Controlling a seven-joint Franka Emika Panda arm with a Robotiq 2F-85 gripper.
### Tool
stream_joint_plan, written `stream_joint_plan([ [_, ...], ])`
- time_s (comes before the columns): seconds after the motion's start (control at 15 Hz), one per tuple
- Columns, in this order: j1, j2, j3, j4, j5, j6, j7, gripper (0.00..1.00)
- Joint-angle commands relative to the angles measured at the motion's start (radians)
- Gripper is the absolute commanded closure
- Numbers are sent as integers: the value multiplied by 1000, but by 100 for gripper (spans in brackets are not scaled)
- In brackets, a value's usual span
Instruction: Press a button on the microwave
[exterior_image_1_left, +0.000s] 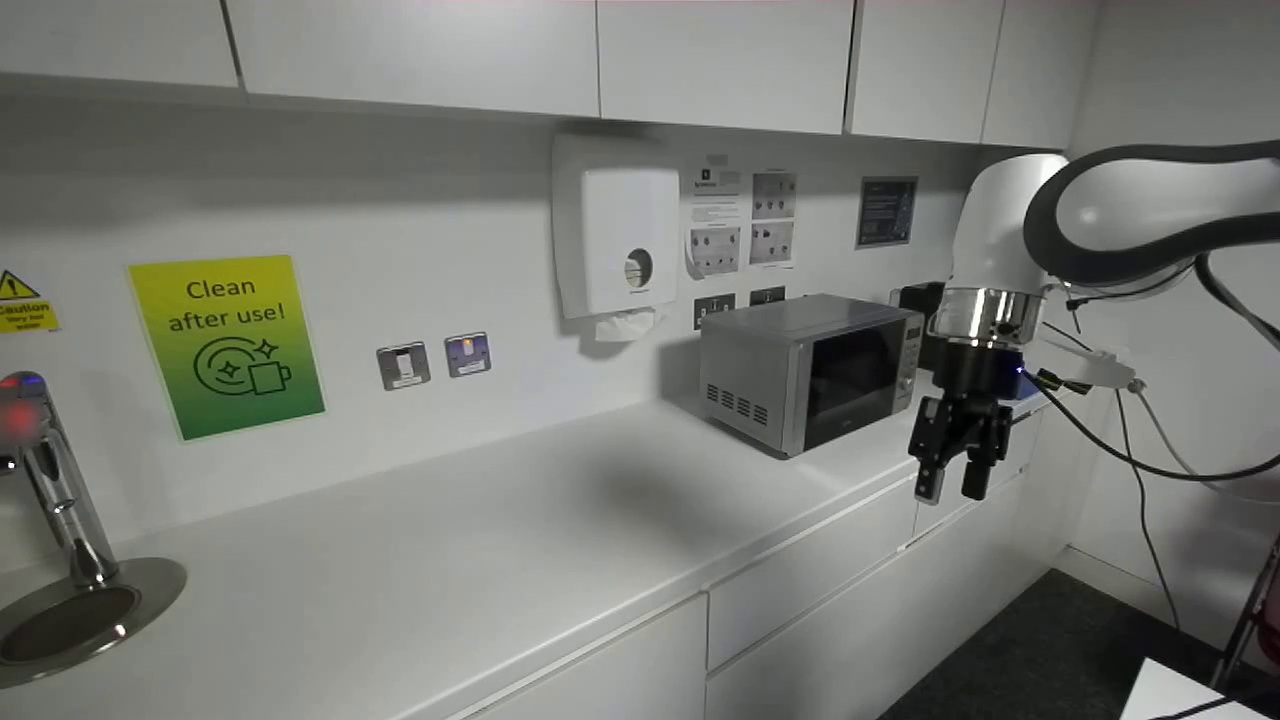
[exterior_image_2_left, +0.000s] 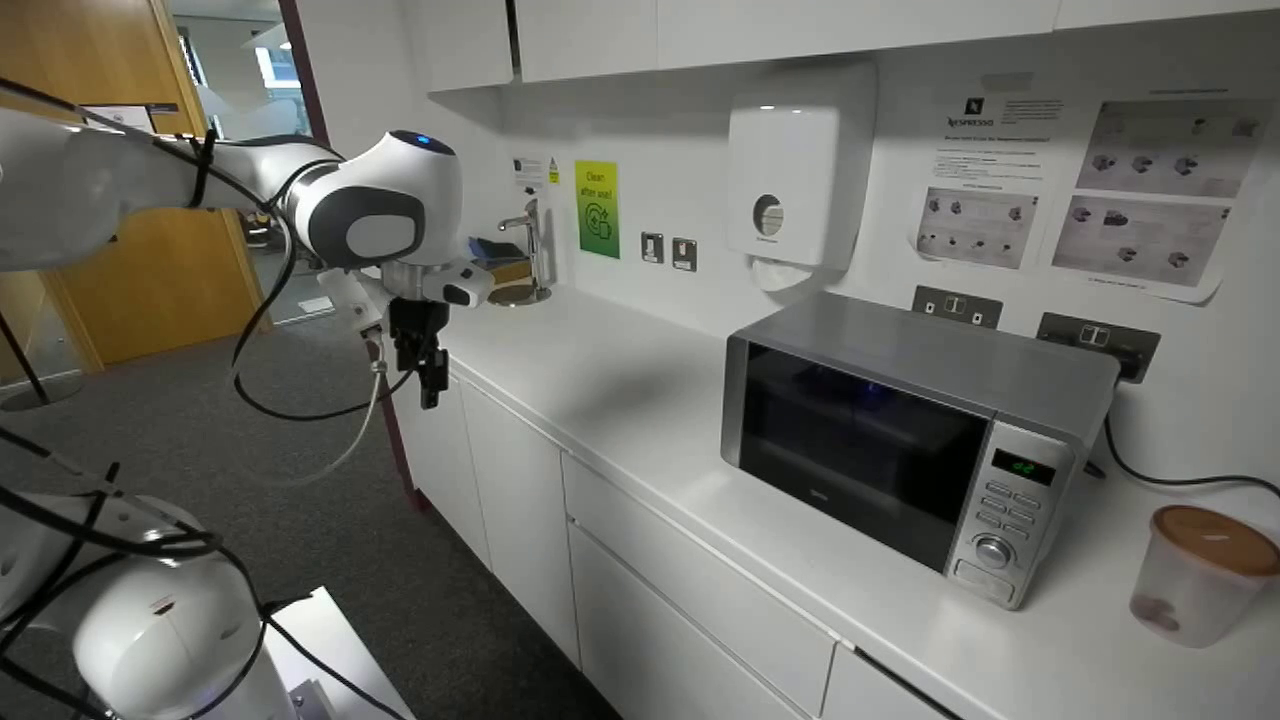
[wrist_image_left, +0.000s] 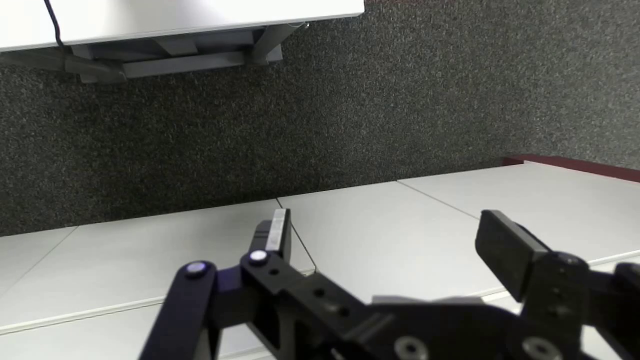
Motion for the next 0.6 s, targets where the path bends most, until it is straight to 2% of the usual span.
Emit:
stream_joint_plan([
  [0.0, -23, 0, 17, 3, 10, -7, -11, 0],
  [0.33, -23, 0, 17, 3, 10, -7, -11, 0],
  [0.53, -54, 19, -11, 28, 69, 99, 22, 0],
])
